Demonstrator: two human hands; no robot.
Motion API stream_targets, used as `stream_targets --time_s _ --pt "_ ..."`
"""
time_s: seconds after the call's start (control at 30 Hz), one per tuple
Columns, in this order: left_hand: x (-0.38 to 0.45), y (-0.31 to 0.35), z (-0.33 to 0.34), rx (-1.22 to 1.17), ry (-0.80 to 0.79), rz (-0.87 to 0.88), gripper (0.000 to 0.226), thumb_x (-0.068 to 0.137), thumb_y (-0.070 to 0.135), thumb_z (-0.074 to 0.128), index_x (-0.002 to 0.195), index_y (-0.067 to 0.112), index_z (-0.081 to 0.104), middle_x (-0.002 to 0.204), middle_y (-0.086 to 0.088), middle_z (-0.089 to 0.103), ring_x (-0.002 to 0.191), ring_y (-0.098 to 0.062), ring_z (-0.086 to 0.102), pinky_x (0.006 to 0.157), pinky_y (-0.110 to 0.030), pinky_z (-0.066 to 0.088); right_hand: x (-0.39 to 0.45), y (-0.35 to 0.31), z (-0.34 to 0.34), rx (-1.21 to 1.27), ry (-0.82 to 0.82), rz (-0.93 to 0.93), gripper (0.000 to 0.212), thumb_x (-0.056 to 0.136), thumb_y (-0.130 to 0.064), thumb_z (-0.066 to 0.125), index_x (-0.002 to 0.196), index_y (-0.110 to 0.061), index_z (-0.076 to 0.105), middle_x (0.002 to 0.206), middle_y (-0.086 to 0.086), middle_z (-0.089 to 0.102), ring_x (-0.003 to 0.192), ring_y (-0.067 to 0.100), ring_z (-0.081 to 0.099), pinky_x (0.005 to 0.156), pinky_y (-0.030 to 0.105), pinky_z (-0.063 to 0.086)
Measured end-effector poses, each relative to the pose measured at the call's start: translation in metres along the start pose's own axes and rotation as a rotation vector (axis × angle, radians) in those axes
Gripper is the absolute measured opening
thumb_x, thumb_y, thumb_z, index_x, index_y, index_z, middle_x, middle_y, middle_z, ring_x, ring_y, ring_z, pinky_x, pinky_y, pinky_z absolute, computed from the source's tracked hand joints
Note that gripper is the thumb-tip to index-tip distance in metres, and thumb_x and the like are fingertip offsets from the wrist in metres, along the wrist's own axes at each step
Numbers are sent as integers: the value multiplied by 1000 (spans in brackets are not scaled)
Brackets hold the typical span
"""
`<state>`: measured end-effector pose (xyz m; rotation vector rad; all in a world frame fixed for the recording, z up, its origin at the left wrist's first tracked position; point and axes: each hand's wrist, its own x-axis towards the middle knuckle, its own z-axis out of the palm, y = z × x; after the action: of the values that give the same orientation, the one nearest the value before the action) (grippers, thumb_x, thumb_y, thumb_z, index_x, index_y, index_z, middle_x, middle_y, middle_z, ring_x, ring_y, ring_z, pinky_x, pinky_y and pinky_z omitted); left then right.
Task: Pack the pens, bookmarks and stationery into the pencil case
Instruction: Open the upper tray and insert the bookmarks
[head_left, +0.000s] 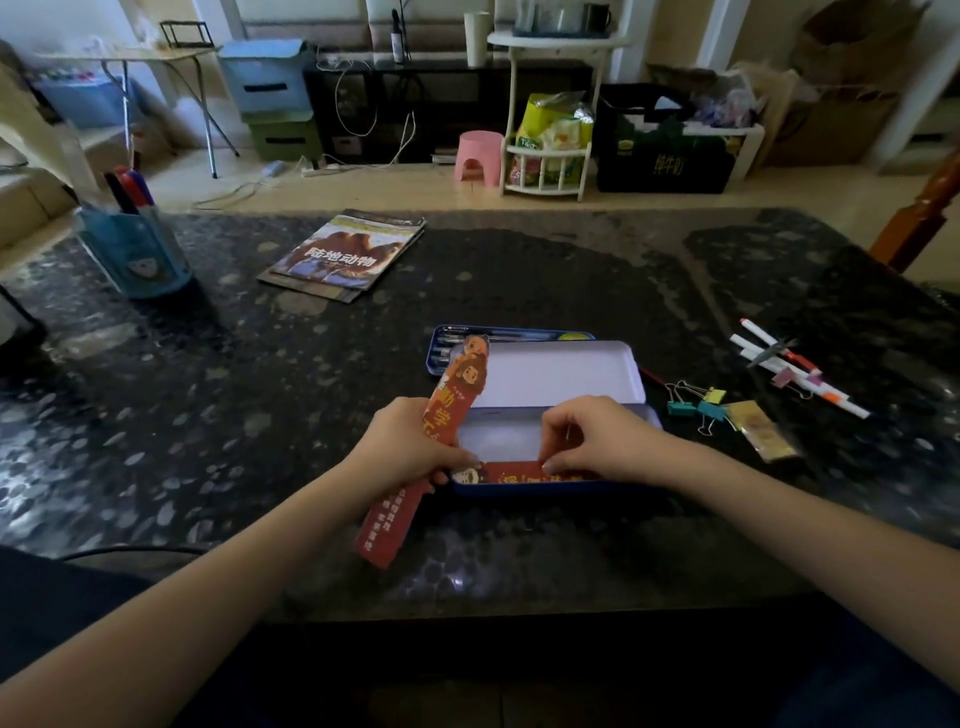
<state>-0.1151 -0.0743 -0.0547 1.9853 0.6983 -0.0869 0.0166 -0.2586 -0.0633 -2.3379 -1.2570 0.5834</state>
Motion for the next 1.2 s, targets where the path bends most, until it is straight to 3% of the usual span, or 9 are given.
stream_targets --time_s 0.23,0.33,0.43,0.57,0.73,0.87,1.0,1.07,1.2 --pt "1 3 3 181 -5 59 34 64 18 84 84 18 57 70 -1 68 46 -6 63 45 -16 47 2 2 -8 13 -82 43 10 78 -22 77 76 -29 70 84 -11 70 80 3 64 72 17 52" --pt "0 4 5 214 7 65 35 64 19 84 78 21 53 71 1 66 43 -4 61 46 -17 46 -2 3 -22 -70 -178 57 17 76 -20 78 83 -33 68 89 -11 68 82 2 61 68 13 46" --pt "0 6 5 248 12 46 36 65 19 84 76 22 50 72 1 65 41 -2 59 46 -17 44 -11 12 -40 -278 -217 111 28 71 -18 79 84 -30 58 87 -10 60 81 9 57 64 22 44" --pt "0 8 6 271 14 34 36 65 17 84 77 22 51 70 3 63 39 1 57 41 -12 40 -18 16 -52 -472 -275 249 26 71 -27 78 77 -27 53 80 -12 56 79 11 57 62 29 48" --pt "2 8 7 256 10 21 35 64 16 84 78 21 52 71 2 64 40 -1 58 43 -15 42 -12 12 -51 -580 -363 249 19 75 -26 76 75 -28 57 74 -13 58 67 2 51 54 25 34" --pt "6 5 5 237 -13 37 37 63 19 85 77 21 51 69 1 65 42 -3 59 44 -14 44 -11 13 -50 -491 -417 268 23 74 -18 78 83 -26 58 80 -11 56 72 5 53 62 25 47" --pt "6 5 3 54 68 40 29 73 39 75 75 14 60 52 2 63 39 -5 57 40 -19 45 -13 8 -59 -296 -387 230 21 78 -14 74 84 -27 59 87 -9 57 78 9 58 62 21 45" --pt "5 11 3 -115 157 19 43 84 52 57 75 11 62 49 -1 60 38 -9 56 38 -19 44 -12 0 -61 -220 -268 150 15 81 -19 73 87 -27 62 88 -10 60 79 6 58 63 18 43" --pt "-2 26 7 -531 45 -46 48 98 40 34 81 7 65 61 -6 61 45 -17 58 43 -27 46 -10 -22 -46 82 -67 34 12 84 -33 70 89 -26 62 87 -6 66 77 9 64 68 23 55"
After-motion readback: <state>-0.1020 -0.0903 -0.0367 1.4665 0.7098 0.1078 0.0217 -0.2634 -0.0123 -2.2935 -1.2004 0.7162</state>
